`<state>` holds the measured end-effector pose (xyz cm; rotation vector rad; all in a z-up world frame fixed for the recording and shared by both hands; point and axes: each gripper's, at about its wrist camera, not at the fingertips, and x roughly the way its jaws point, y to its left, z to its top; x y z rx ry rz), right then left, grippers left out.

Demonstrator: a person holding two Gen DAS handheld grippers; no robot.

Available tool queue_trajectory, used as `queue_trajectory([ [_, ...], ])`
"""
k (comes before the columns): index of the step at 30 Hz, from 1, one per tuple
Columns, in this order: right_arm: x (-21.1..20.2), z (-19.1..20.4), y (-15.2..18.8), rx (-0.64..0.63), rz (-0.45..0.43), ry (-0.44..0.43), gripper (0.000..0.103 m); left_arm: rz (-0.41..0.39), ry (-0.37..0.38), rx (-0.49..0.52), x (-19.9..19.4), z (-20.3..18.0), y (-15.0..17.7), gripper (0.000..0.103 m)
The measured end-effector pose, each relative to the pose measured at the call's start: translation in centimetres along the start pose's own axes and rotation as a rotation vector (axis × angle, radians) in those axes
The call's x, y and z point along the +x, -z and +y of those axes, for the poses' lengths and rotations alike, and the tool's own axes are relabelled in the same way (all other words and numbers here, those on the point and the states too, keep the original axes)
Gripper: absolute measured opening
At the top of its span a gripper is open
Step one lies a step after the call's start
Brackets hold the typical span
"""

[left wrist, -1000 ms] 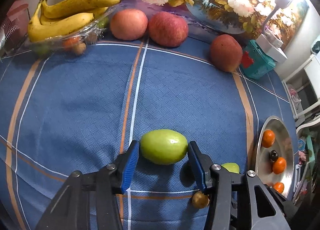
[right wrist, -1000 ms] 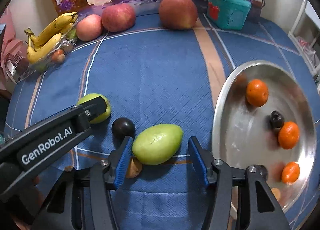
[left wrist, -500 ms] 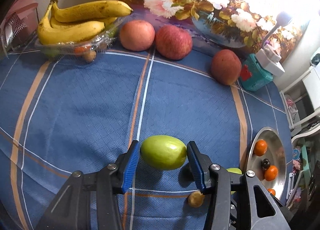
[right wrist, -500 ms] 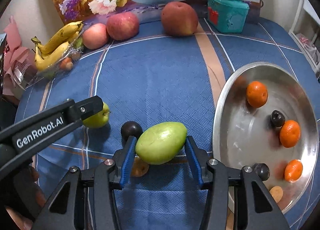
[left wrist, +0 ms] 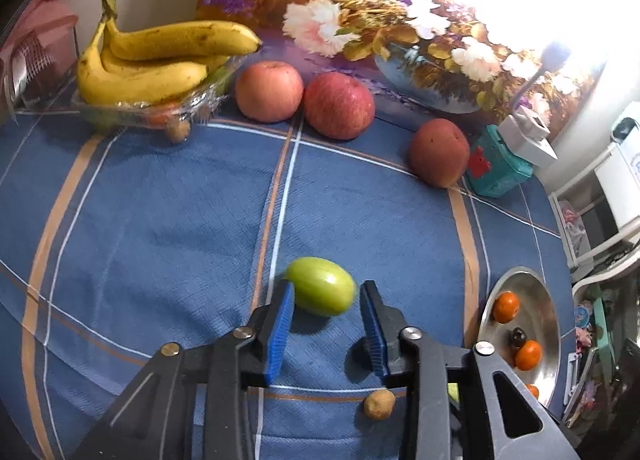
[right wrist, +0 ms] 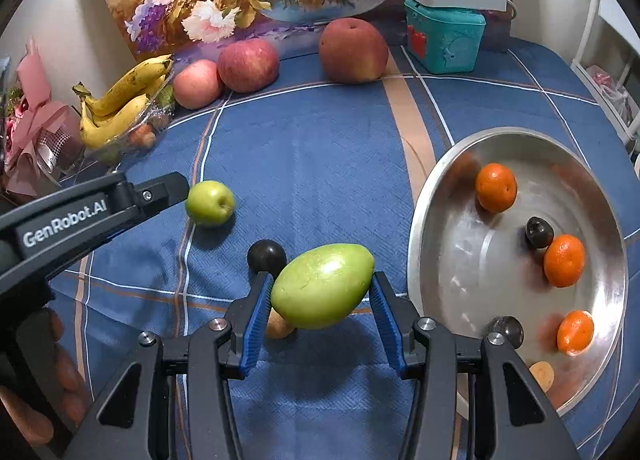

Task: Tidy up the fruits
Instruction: 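Grasp a green pear with the left tool while the right tool grasps another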

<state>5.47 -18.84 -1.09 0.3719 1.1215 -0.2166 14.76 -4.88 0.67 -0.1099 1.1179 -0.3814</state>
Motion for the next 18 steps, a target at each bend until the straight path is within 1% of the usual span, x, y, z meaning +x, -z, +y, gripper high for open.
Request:
queue_trajectory([
  [2,-0.1,-0.1,0.0,0.009,-0.001,-0.006,0.051,-0.005,-0.008,-0.025,0.2,0.6,0.0,0.061],
  [6,0.1,-0.1,0.0,0.021,-0.002,-0.009,0.051,-0.005,0.019,-0.026,0.9,0.5,-0.1,0.061],
  [13,0.8,-0.2,-0.1,0.033,0.007,-0.015,0.051,0.009,-0.020,0.053,3.1,-0.9,-0.1,0.062],
  [16,1.1,-0.4,-0.3,0.045,0.007,-0.013,0.051,0.010,-0.049,0.102,4.2,-1.4,0.0,0.063],
  [18,1.3,-0.5,-0.3,0.052,0.012,-0.016,0.051,0.017,-0.062,0.114,4.8,-1.5,0.1,0.063],
])
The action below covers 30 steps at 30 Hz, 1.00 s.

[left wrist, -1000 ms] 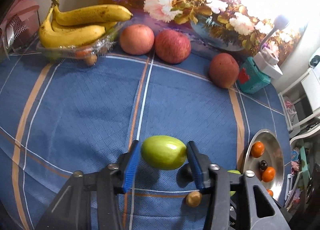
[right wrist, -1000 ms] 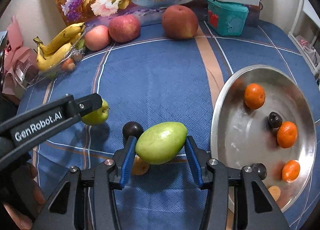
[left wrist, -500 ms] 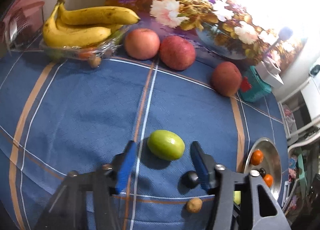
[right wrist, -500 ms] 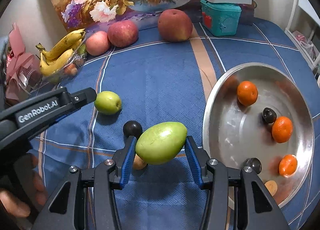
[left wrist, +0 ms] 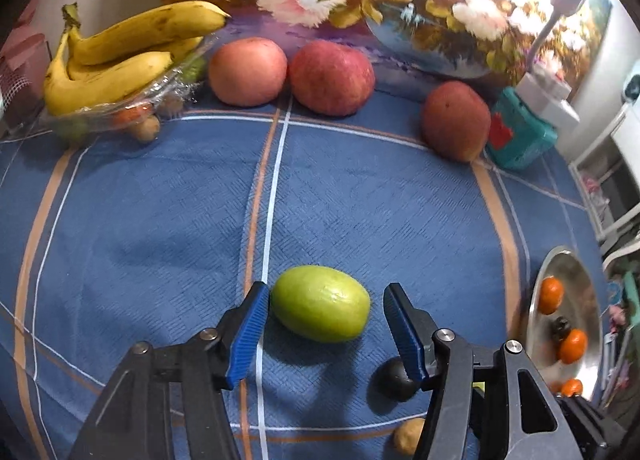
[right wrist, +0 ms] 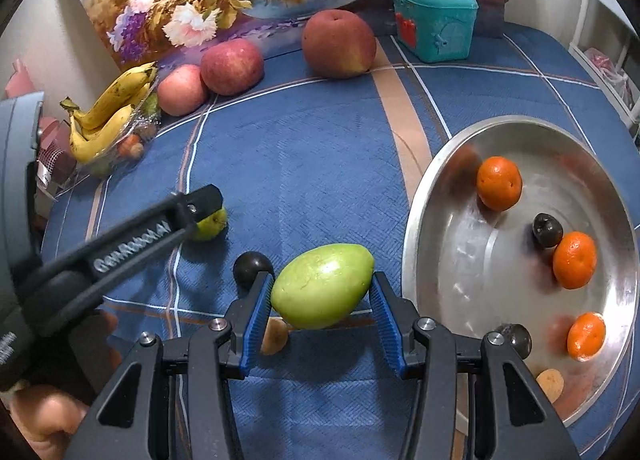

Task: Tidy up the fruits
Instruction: 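Grasp a green pear with the left tool while the right tool grasps another, then carry both green pears over the steel plate and release them inside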

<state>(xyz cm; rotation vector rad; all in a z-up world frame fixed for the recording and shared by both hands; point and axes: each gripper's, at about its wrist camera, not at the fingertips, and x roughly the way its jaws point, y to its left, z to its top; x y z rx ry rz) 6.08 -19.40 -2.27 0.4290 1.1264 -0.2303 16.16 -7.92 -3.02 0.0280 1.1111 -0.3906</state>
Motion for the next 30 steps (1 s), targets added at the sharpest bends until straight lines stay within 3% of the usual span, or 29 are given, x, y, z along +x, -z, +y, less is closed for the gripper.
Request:
queue_trajectory([
  [4,0.3,-0.1,0.0,0.003,0.006,0.001,0.051,-0.011,-0.004,-0.001,0.3,0.1,0.0,0.063],
  [6,0.3,0.0,0.0,0.002,0.006,-0.002,0.051,-0.022,0.006,-0.003,0.1,0.3,-0.1,0.055],
  [11,0.3,0.0,0.0,-0.002,0.006,-0.005,0.051,-0.007,0.035,-0.033,-0.2,0.9,-0.1,0.055],
  [15,0.1,-0.1,0.0,-0.003,0.001,-0.004,0.051,0.008,0.017,-0.053,-0.5,1.2,-0.2,0.055],
  [20,-0.8,0.0,-0.1,-0.007,-0.018,-0.014,0.051,-0.024,0.044,-0.078,-2.5,1.3,-0.7,0.055],
  [25,-2.5,-1.0,-0.6,0.013,-0.057,-0.019,0.051,-0.060,0.087,-0.054,-4.7,-0.4,-0.9,0.055],
  [30,-4.6,-5.1,-1.1,0.100,-0.111,0.059,0.051,-0.059,0.142,0.007,-5.4,-3.7,-0.7,0.055],
])
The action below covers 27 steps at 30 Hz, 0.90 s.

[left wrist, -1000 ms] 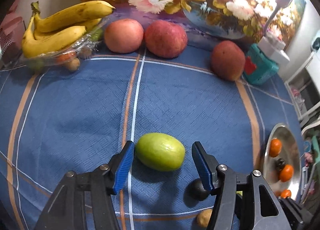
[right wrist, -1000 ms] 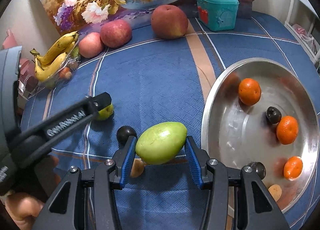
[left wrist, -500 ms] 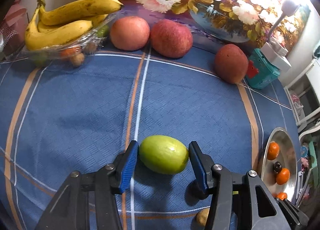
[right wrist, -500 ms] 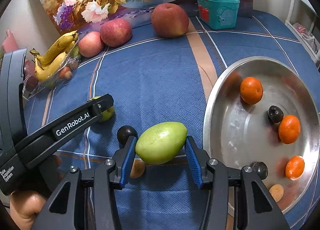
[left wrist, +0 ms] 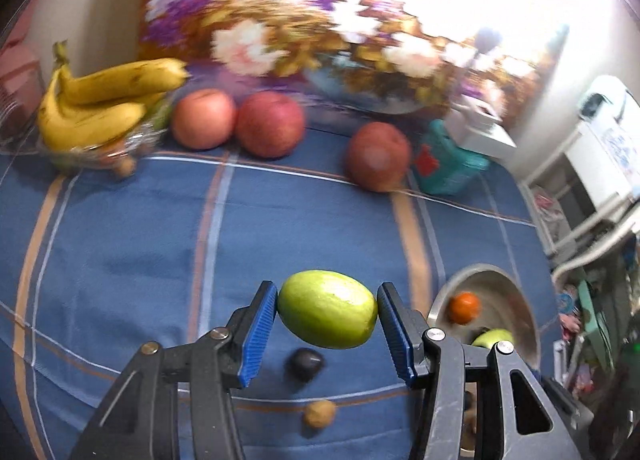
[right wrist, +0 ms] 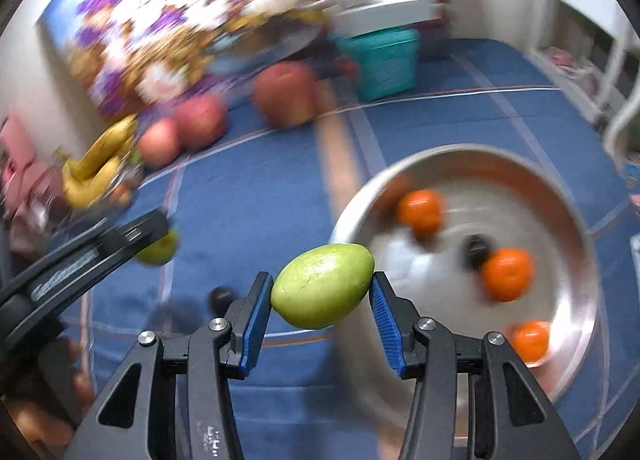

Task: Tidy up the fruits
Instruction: 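Carry both green pears over the steel plate and release them inside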

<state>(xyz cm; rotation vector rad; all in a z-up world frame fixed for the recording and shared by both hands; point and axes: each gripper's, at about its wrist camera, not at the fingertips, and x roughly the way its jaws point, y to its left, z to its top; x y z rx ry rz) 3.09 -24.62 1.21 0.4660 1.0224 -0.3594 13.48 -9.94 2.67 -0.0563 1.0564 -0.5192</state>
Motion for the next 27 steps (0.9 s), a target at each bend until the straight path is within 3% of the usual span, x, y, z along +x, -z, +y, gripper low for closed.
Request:
queue_trajectory([
  [3,-0.8,-4.0,-0.4,0.110,-0.034,0.070,0.051,0.021,0.036,0.050,0.5,-2.6,0.6,0.055],
  [7,-1.7,-9.5,-0.1,0.255,-0.069,0.230,0.051,0.063,0.068,0.142,1.8,-6.4,1.9,0.055],
  [10,-2.1,-12.2,0.3,0.336,-0.080,0.290,0.051,0.108,0.094,0.204,2.7,-8.7,3.3,0.055],
  [17,-0.9,-14.4,1.2,0.403,-0.033,0.323,0.052,0.193,0.088,0.300,4.6,-11.6,5.9,0.055],
  [27,-1.2,-14.4,1.2,0.388,-0.047,0.341,0.052,0.240,0.105,0.294,5.0,-11.6,6.4,0.055],
])
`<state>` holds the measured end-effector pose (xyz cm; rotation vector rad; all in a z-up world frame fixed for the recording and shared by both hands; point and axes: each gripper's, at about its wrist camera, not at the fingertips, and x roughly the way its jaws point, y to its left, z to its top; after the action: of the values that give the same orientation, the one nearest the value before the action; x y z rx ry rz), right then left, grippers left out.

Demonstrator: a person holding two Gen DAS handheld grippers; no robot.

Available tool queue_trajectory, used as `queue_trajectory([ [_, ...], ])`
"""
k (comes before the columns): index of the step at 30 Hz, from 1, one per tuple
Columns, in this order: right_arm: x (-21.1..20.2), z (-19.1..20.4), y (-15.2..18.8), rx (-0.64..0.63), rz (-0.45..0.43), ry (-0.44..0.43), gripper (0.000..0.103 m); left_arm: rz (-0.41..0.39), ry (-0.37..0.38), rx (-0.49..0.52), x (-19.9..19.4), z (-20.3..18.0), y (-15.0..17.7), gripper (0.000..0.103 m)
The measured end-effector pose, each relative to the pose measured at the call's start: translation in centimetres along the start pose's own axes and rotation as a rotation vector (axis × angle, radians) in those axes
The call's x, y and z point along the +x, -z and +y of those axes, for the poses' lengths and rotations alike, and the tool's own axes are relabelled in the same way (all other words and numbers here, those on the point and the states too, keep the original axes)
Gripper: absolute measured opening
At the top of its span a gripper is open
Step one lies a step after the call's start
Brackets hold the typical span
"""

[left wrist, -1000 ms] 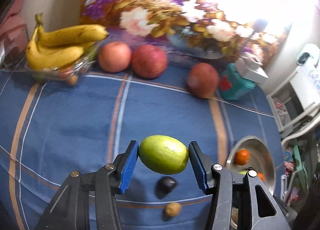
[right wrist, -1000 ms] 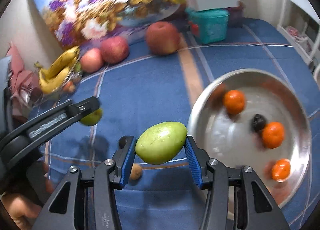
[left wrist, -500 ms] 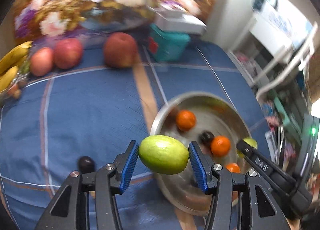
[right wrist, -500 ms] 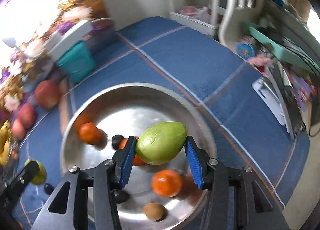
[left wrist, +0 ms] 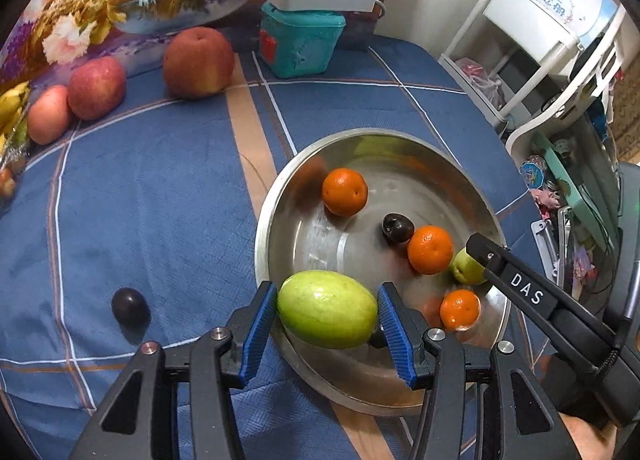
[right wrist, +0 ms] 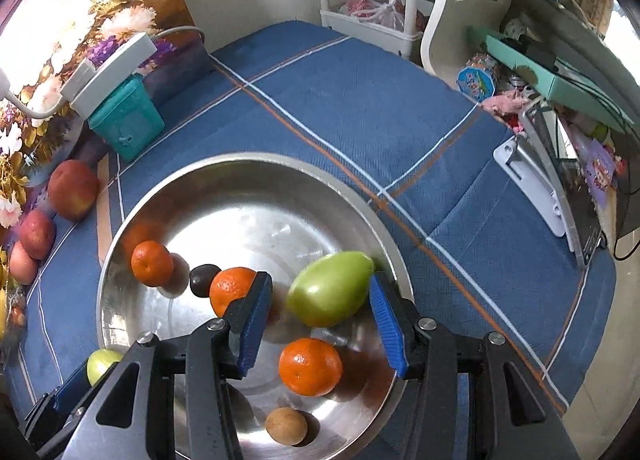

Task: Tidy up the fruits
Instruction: 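Carry both green pears over the steel plate and release them inside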

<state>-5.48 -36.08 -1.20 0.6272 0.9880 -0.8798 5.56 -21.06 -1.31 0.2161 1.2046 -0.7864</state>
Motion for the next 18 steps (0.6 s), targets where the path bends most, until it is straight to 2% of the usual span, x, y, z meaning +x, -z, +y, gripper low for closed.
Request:
queue_trajectory([
  [10,-1.0,1.6,0.3,-0.050,-0.016,-0.019,0.052,0.001,0.026,-0.042,-1.1,1.0,-0.1,0.057],
  [14,-1.8,2.8,0.8,-0.095,-0.032,-0.033,0.052,-0.006,0.021,-0.109,-2.1,2.8,0.0,0.058],
  [18,-2.4,4.8,1.8,-0.165,-0.030,-0.067,0.052,-0.037,-0.034,-0.198,-3.9,6.2,0.3,0.063],
])
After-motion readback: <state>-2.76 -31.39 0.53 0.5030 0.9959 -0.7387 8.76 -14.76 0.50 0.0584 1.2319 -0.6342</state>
